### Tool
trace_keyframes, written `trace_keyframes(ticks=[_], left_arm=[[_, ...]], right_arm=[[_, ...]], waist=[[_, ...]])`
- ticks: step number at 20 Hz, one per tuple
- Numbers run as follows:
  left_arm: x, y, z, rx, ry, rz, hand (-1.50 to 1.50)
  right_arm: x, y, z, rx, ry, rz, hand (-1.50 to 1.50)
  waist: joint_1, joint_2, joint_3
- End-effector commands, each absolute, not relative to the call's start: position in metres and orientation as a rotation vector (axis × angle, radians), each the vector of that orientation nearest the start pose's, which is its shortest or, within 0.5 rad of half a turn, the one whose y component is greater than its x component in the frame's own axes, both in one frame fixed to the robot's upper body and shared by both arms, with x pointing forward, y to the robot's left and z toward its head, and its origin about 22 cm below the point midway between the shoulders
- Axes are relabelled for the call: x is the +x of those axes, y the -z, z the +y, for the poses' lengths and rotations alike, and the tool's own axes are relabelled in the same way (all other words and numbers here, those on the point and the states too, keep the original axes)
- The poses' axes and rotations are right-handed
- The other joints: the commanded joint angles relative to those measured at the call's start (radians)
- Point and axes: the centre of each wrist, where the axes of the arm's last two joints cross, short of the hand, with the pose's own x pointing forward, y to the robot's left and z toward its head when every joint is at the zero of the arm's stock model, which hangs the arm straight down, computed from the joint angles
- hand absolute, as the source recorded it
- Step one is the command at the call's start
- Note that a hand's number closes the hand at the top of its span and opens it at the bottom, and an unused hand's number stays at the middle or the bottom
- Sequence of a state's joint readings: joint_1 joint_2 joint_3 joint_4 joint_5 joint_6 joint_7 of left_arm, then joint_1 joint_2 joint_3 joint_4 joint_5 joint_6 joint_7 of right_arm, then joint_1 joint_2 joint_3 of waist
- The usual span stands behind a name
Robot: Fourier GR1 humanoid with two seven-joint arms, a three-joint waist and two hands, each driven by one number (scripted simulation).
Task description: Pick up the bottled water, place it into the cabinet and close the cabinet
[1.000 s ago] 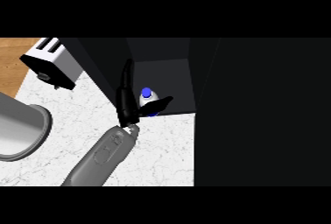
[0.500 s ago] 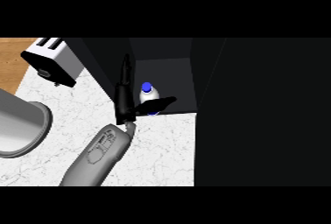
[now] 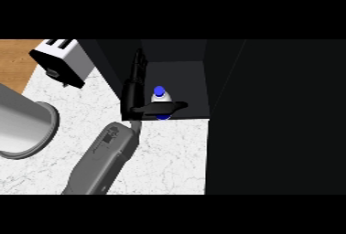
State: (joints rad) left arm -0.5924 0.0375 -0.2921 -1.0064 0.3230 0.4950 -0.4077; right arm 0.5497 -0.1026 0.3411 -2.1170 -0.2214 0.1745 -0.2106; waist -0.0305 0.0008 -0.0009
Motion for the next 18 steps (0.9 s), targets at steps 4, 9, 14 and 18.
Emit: trace_keyframes(ticks=[4,9,14,18], left_arm=[[0.373,-0.046,0.157,-0.014,-0.069,-1.978,-1.50],[0.347,-0.054,0.159,-0.112,-0.068,-1.952,-1.50],[0.305,-0.036,0.146,-0.202,-0.123,-1.930,-1.50],[0.279,-0.041,0.169,-0.220,-0.134,-1.950,-1.50]], right_arm=[[0.099,-0.051,-0.212,0.424,0.004,-1.788,-1.50],[0.098,-0.040,-0.223,0.413,0.021,-1.795,-1.50],[0.107,-0.054,-0.196,0.438,0.014,-1.785,-1.50],[0.107,-0.062,-0.197,0.443,0.009,-1.762,-1.50]], waist=[[0.019,-0.003,0.001],[0.036,-0.008,0.002],[0.037,-0.004,0.001],[0.036,-0.003,0.001]])
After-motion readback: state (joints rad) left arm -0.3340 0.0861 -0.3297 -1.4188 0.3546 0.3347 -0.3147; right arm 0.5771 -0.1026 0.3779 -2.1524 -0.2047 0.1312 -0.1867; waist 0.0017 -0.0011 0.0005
